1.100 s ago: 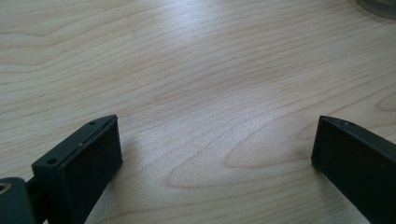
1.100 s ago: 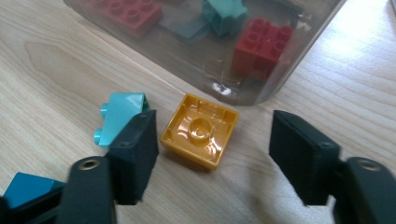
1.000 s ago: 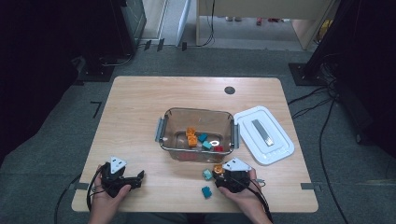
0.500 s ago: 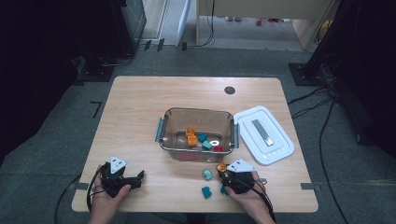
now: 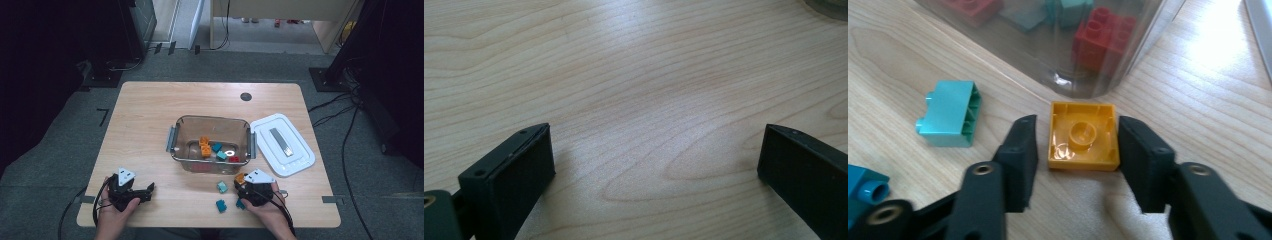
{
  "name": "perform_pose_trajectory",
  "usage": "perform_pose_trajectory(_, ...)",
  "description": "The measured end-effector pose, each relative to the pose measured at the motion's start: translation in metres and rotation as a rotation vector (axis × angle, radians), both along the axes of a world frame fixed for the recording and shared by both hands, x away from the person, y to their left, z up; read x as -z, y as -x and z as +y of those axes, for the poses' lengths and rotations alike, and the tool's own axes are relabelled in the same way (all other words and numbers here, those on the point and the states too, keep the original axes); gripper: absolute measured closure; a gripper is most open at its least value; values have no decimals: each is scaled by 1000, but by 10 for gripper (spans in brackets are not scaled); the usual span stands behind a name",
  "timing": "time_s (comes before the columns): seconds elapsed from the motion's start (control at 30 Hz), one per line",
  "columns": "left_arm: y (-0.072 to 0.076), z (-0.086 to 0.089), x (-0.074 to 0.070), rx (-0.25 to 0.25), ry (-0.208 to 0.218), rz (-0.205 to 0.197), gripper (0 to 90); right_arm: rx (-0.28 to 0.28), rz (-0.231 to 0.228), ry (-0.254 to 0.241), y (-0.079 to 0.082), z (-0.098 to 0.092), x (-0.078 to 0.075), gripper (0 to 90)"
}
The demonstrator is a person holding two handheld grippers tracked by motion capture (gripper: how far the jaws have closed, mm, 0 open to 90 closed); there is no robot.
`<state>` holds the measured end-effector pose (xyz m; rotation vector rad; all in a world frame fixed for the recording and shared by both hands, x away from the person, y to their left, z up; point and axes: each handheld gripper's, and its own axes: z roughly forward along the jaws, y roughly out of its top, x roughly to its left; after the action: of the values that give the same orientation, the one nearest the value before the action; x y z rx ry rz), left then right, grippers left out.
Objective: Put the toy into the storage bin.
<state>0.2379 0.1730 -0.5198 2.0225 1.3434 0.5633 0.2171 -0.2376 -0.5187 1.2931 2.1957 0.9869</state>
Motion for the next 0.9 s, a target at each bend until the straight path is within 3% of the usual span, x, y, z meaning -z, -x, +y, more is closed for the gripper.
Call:
perform_pose_trajectory(0.07,0,0,0,0,0,0,15,-2,-5,3,0,-1,0,599)
perform_pose_trajectory(0.43,0,0,0,0,0,0,15,-30,-1,-22,8,-11,-8,603)
perform_pose_trajectory(0.63,0,0,0,0,0,0,15,-42,-9,-51,15,-19,-23,603)
perform_pose_trajectory(0.9,0,0,0,0,0,0,15,-65,-37,-97,28,-33,-56,603)
